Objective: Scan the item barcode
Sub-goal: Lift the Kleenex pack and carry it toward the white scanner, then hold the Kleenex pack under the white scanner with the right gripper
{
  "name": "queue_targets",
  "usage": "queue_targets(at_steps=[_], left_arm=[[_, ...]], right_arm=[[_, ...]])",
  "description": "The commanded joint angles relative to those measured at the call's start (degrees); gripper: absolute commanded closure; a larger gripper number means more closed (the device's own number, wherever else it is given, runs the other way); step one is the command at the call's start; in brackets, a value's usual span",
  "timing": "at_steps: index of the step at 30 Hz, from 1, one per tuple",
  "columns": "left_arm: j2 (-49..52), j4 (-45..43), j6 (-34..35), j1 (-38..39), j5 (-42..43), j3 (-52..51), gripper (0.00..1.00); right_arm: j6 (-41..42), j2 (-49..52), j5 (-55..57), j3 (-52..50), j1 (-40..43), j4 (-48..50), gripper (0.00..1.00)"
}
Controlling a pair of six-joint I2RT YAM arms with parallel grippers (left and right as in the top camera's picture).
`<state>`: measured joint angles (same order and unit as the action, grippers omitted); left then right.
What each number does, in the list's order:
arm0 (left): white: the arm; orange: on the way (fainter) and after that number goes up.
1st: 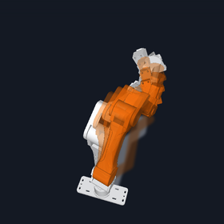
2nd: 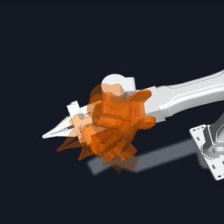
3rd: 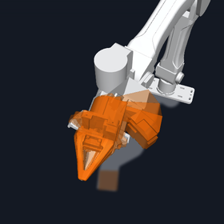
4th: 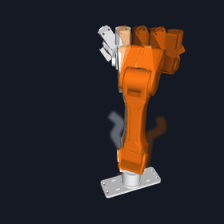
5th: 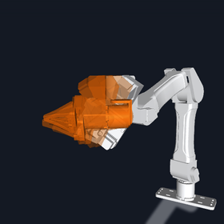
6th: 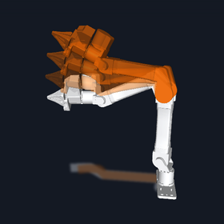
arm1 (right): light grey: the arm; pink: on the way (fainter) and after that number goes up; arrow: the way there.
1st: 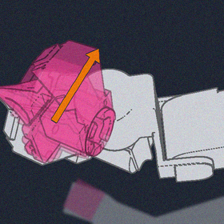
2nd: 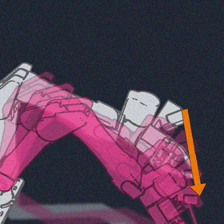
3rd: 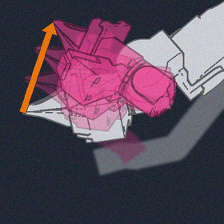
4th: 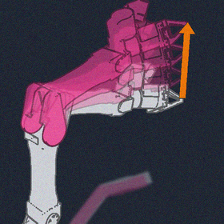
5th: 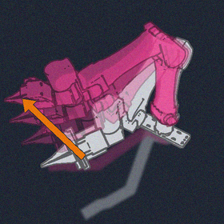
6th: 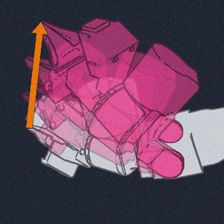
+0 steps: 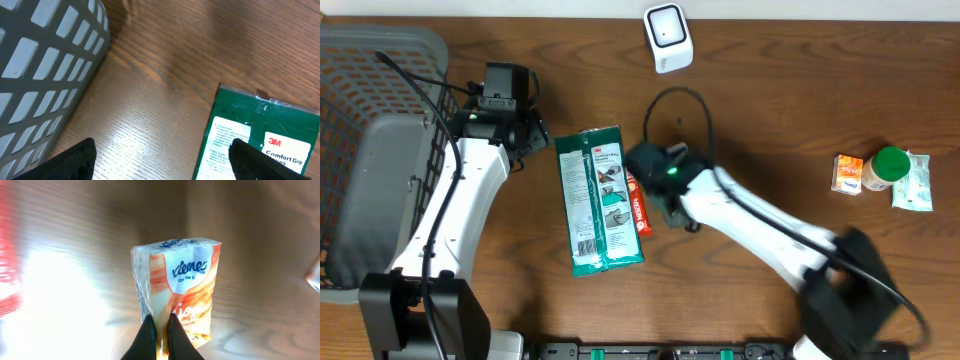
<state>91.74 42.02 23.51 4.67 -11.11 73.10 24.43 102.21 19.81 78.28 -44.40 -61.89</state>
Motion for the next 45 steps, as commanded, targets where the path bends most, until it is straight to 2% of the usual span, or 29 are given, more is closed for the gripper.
queue_targets(at_steps=[1,9,13,17,20,27,32,39,45], left_arm=[[-0.02,0.17,-0.57,0.02,-0.98,0.26,0.15],[-0.02,0.2,-0.57,0.02,-0.96,0.26,0.15],[-0.02,0.17,-0.57,0.02,-0.98,0.26,0.15],[-0.02,0.17,-0.57,0.02,-0.98,0.26,0.15],[-0.02,0.17,-0.57,0.02,-0.98,0.26,0.15],[-0.02,0.17,-0.57,0.02,-0.96,0.26,0.15],[-0.02,0.17,-0.57,0.02,-0.96,0.26,0.15],[-0.02,0.17,-0.57,0.02,-0.96,0.26,0.15],[-0.02,0.17,-0.57,0.02,-0.96,0.26,0.15]], right_arm=[[-4.17,-6.62,-13.7,6.82,1.9,-1.9,0.99],[-6.54,-9.68,-28.68,21.46,9.88,-8.48,0.99],[-6.45,-9.62,-32.37,23.08,14.05,-3.17,0.99],[-2.89,-7.91,-42.66,24.46,18.64,4.07,0.99],[-1.05,-3.96,-47.5,30.75,21.44,4.55,0.99],[2.1,11.78,-47.98,54.53,24.94,-0.74,0.99],[10.05,19.87,-47.5,57.02,26.69,11.91,0.99],[26.97,31.06,-48.59,57.0,28.7,28.96,0.99],[38.69,39.93,-50.34,57.0,30.45,39.28,0.99]])
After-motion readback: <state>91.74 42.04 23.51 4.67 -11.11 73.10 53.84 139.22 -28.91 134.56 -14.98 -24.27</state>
